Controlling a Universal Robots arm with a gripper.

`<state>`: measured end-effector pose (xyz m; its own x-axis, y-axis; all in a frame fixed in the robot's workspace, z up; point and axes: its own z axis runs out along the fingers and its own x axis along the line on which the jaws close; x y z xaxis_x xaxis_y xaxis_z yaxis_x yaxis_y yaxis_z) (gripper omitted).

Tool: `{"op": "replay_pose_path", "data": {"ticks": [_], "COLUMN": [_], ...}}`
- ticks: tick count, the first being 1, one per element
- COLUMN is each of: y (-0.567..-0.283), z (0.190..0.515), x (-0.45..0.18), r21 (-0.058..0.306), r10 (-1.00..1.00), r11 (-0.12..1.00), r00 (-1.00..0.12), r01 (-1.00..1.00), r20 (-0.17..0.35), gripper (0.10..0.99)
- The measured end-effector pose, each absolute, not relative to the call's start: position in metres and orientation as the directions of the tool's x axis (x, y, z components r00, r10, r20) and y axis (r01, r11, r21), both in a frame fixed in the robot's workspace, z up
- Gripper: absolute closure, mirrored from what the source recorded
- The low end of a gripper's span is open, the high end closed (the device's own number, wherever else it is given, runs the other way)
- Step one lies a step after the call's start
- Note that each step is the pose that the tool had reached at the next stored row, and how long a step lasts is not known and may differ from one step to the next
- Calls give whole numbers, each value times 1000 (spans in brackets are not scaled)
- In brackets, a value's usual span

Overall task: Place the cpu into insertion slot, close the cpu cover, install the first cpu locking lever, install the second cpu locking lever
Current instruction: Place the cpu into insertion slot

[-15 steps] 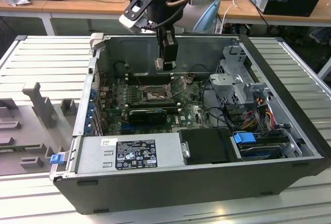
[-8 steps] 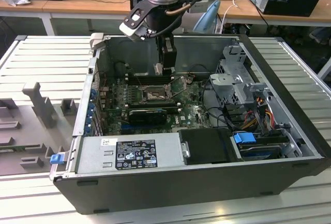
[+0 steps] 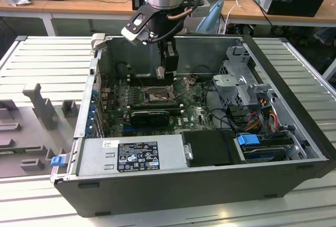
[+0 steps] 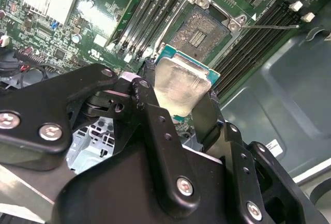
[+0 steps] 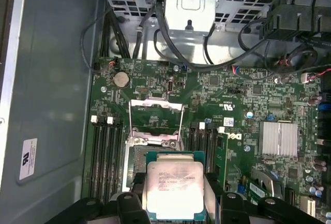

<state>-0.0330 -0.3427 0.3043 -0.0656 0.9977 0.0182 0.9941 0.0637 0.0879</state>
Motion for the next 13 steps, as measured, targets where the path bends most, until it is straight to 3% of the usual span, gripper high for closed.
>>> {"op": "replay_pose_path", "data": {"ticks": [13], "y": [-343], "z": [297], "x": [-33], "r21": [87], "r10": [999], "r11": [41], "r00": [-43], "r01": [995], "r20": [18], "gripper": [557]}}
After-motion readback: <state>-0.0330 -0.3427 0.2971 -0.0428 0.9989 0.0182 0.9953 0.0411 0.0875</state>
